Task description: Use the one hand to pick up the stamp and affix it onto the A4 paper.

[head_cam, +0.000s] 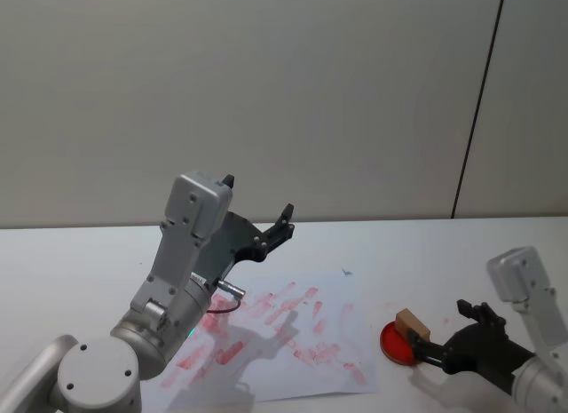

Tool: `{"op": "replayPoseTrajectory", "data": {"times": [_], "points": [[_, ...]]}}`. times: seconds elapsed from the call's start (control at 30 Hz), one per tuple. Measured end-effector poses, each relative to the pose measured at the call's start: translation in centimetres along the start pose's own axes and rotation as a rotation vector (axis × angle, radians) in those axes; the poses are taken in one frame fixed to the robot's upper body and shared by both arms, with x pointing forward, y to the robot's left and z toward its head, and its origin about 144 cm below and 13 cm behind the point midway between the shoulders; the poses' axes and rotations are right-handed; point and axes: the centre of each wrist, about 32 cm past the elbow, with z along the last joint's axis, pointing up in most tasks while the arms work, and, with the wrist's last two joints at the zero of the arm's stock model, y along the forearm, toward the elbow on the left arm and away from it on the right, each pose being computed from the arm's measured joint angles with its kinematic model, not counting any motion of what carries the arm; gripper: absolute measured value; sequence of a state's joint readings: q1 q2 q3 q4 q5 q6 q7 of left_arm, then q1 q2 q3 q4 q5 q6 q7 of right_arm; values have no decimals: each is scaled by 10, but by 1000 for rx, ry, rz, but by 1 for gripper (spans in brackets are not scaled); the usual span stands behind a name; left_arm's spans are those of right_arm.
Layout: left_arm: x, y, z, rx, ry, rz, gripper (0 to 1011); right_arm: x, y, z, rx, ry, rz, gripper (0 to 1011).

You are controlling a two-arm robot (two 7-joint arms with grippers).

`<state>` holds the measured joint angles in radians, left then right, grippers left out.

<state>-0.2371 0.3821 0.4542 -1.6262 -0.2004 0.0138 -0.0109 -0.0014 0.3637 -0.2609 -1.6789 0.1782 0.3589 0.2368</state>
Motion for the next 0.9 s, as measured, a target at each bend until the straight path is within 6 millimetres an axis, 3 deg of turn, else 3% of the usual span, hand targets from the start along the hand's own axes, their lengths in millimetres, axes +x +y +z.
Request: {"op": "replayPoseTrajectory", "data": {"times": [0.47,0.73,0.9], "points": [[0,0,0,0,0,0,1002,-4,16,-2,-35,-15,11,998],[0,0,0,0,0,0,1001,-5,20,-3,-43,-20,14,811],[0,0,0,0,0,0,1001,-5,22,-3,-46,-21,15,644]]}}
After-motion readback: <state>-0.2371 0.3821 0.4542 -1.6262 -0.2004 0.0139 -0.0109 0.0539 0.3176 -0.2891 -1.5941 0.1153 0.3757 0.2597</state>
